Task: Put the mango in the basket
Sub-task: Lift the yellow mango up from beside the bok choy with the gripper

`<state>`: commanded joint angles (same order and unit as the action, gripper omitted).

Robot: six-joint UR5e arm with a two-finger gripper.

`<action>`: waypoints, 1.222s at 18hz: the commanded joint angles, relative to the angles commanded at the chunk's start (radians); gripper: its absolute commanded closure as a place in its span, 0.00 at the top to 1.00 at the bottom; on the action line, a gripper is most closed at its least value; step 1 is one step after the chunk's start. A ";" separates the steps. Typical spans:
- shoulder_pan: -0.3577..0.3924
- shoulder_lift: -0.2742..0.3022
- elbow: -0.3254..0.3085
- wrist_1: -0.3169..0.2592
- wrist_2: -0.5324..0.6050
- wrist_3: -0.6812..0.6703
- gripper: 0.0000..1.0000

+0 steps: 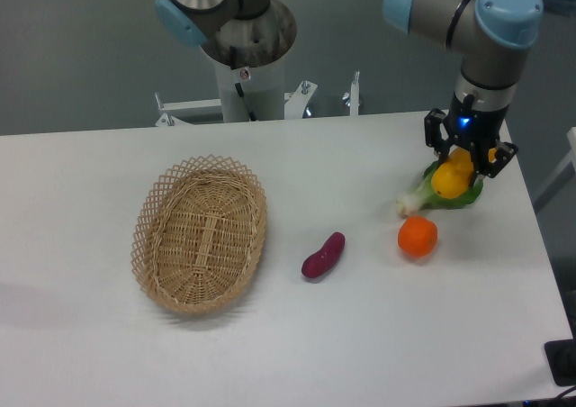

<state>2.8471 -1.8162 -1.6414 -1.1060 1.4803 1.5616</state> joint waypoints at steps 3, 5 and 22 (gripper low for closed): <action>0.002 0.002 -0.009 0.002 0.000 0.000 0.36; -0.003 0.002 0.001 -0.005 0.000 0.000 0.37; -0.145 0.123 -0.029 -0.072 -0.014 -0.286 0.37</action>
<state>2.7017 -1.6935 -1.6705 -1.1781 1.4665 1.2753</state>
